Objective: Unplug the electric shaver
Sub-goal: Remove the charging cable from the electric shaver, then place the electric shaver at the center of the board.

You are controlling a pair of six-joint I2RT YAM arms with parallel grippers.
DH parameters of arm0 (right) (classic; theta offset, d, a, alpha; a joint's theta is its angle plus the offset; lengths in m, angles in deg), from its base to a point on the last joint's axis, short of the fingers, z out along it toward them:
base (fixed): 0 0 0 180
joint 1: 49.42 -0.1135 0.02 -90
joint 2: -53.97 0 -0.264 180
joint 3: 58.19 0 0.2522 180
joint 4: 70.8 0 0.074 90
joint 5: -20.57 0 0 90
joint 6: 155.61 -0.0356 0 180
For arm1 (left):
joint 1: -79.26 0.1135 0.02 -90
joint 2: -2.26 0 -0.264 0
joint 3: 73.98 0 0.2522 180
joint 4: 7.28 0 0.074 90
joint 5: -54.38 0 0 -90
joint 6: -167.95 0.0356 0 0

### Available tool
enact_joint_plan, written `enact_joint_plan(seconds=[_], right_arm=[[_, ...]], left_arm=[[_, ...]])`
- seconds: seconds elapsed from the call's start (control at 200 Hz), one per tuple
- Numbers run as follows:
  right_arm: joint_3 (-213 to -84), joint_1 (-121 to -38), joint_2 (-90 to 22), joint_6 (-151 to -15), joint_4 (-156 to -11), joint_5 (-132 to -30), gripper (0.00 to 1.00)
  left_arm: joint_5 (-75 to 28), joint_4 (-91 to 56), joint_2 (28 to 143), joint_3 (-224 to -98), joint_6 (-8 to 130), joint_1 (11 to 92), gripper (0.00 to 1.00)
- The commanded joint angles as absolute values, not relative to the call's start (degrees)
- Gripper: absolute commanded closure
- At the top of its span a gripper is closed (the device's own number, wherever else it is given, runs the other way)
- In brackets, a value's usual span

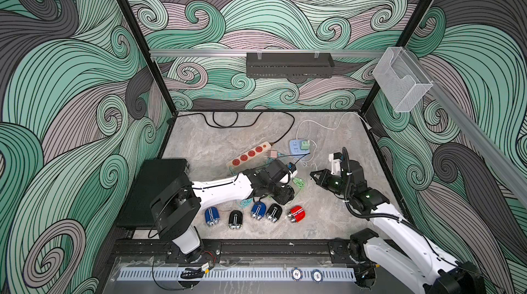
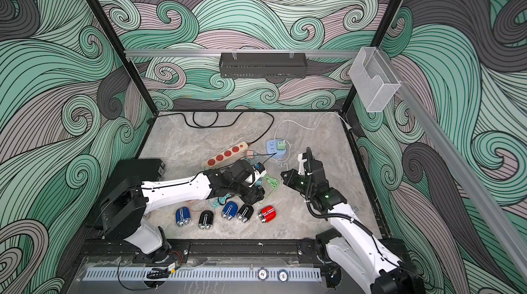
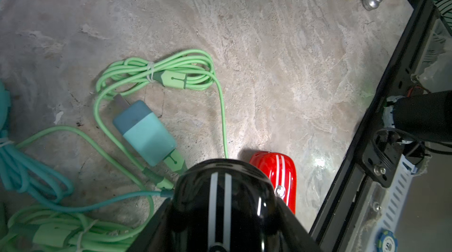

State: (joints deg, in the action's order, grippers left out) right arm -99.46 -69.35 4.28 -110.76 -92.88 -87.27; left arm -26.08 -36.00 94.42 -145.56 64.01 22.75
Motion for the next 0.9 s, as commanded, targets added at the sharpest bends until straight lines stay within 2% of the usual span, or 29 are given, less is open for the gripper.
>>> enact_joint_plan(seconds=[0.0,0.18,0.33,0.54,0.891], right_arm=[[-98.46,-67.39,3.64,-115.48,-86.41,-93.36,1.00],[-97.91,-65.60,0.97,-120.26,-80.65,-99.42,1.00],[-101.60,-65.61,2.26,-113.01,-91.85,-93.45,1.00],[-103.41,-65.08,4.96,-106.67,-100.16,-89.57,1.00],[-104.48,-61.87,7.70,-100.21,-111.38,-84.04,1.00]], left_arm=[[-26.70,-34.84,93.14,-144.96,64.26,22.93,0.65],[-26.43,-33.08,90.80,-143.17,64.14,22.94,0.66],[-26.24,-34.56,90.74,-143.51,64.40,22.83,0.66],[-26.28,-34.29,91.91,-145.87,63.81,19.88,0.66],[-28.57,-35.11,104.45,-157.97,63.62,11.89,0.66]])
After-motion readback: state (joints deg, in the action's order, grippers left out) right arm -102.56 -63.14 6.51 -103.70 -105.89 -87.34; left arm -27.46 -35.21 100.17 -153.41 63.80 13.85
